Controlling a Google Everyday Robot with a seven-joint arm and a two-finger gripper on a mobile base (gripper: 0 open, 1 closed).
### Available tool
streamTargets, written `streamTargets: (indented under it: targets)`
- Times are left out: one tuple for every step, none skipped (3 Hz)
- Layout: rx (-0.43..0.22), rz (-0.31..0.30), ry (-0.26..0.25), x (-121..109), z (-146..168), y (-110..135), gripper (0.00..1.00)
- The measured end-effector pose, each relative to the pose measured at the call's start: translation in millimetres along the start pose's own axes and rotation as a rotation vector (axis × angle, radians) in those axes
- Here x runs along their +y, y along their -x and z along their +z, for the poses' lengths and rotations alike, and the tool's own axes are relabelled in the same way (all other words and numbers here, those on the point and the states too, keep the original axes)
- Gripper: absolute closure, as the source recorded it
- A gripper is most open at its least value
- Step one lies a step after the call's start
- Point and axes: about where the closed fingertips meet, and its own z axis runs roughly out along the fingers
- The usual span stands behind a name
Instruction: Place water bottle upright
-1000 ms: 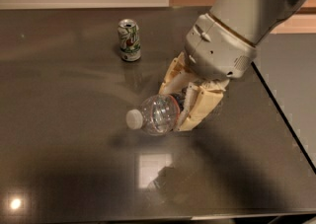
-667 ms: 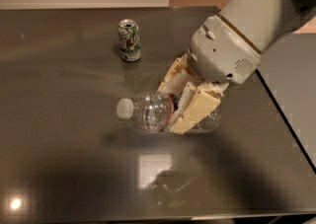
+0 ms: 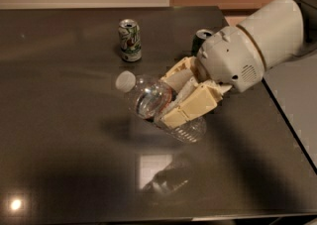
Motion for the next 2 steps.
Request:
streamTargets:
  targets:
    - [-0.147,0.009,-0.001,-7,-7,6,1.0]
    - [-0.257,0.007,-0.006,-13,-17,7,1.0]
